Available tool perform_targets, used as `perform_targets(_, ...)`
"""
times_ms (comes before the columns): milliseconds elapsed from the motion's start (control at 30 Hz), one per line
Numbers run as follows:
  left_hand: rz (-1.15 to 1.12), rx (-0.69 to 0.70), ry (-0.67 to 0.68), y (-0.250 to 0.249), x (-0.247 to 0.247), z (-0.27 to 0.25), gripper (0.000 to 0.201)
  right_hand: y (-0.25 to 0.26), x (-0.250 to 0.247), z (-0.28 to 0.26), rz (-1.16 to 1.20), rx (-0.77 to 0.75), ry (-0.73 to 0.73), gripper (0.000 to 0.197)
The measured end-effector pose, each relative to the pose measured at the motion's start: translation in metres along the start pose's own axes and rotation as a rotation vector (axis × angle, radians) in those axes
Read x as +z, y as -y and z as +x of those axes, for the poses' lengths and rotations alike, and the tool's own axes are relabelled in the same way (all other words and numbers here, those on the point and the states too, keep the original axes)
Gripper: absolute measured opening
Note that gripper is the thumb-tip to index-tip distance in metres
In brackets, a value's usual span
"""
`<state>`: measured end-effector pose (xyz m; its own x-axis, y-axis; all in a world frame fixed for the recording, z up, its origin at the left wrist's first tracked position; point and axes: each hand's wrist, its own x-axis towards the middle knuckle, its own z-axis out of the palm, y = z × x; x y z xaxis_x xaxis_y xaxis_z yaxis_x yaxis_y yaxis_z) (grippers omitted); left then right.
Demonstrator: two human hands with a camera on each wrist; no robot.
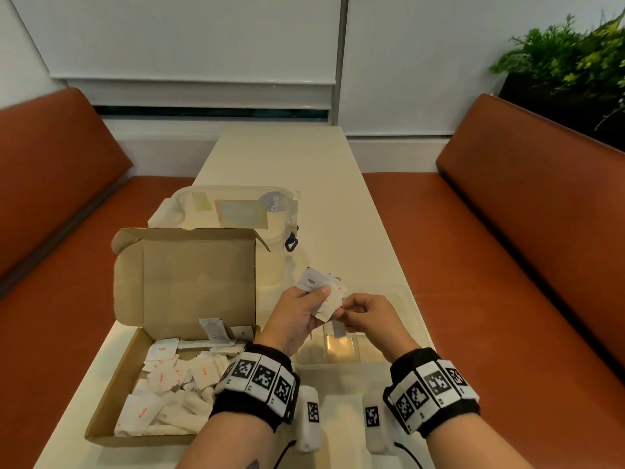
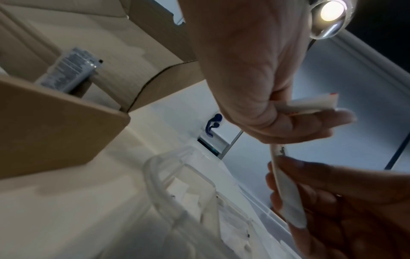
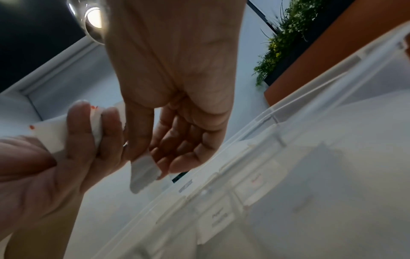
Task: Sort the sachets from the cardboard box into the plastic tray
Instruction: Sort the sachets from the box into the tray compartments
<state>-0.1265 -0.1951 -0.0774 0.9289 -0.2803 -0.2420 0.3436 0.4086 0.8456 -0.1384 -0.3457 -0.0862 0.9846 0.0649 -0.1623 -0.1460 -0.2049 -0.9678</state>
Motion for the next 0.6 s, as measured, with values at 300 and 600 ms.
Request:
perform_targets(300,-0.019,0.039,-0.044,-0.004,-0.004,0.004,0.019,0.000,0.007,0.004,0.017,-0.006,-0.005,0.011)
perform_targets(600,0.002,0.046,-0.126,-0.003,-0.010,0.011,0.020,0.000,0.014,0.009,0.069,-0.009,-0.021,0.014)
